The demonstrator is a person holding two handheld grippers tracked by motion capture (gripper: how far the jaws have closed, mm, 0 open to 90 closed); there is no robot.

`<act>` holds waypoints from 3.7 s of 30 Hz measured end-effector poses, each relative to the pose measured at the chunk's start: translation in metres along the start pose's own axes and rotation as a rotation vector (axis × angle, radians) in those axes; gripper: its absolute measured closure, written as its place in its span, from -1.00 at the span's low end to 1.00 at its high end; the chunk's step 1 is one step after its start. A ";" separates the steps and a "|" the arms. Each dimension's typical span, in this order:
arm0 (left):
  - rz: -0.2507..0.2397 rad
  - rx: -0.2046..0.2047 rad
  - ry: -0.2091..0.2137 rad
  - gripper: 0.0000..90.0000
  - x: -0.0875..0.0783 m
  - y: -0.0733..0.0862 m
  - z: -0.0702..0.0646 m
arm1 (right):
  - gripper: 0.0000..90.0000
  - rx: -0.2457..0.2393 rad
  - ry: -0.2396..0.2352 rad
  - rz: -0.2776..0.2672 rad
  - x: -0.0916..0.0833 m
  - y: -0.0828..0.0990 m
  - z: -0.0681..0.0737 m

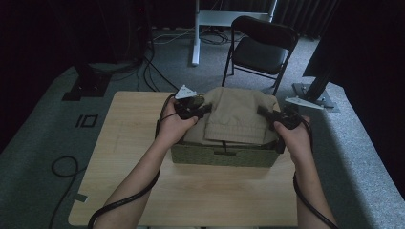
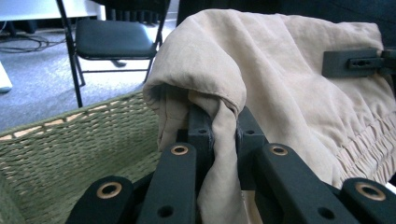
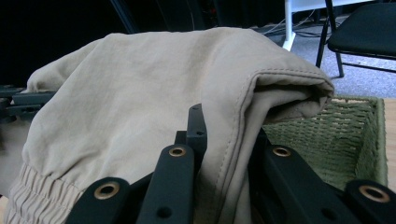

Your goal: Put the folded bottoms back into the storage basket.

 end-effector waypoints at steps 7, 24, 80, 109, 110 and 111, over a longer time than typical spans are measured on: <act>-0.017 -0.055 -0.020 0.83 0.015 0.014 0.030 | 0.77 -0.017 0.033 0.013 0.027 0.004 -0.001; 0.037 -0.124 -0.106 0.82 0.057 0.059 0.071 | 0.76 -0.046 0.151 0.092 0.100 0.045 -0.020; 0.082 -0.069 -0.154 -0.57 0.051 0.058 0.069 | -0.68 -0.215 0.163 0.128 0.115 0.046 -0.021; 0.057 -0.012 -0.073 -0.61 0.010 0.059 0.019 | -0.68 -0.255 0.128 0.057 0.048 0.042 -0.017; 0.060 -0.011 -0.070 -0.61 0.008 0.059 0.017 | -0.68 -0.266 0.124 0.051 0.045 0.043 -0.015; 0.059 -0.013 -0.065 -0.61 0.005 0.060 0.014 | -0.68 -0.275 0.118 0.052 0.042 0.045 -0.014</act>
Point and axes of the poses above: each handheld gripper's, and its own axes: x roughly forward along the jaws, y roughly out of its underside, z roughly to its left, the point moved 7 cm from there along x, roughly forward along the jaws, and after that the axes turned 14 degrees about y, right-handed, at the moved point
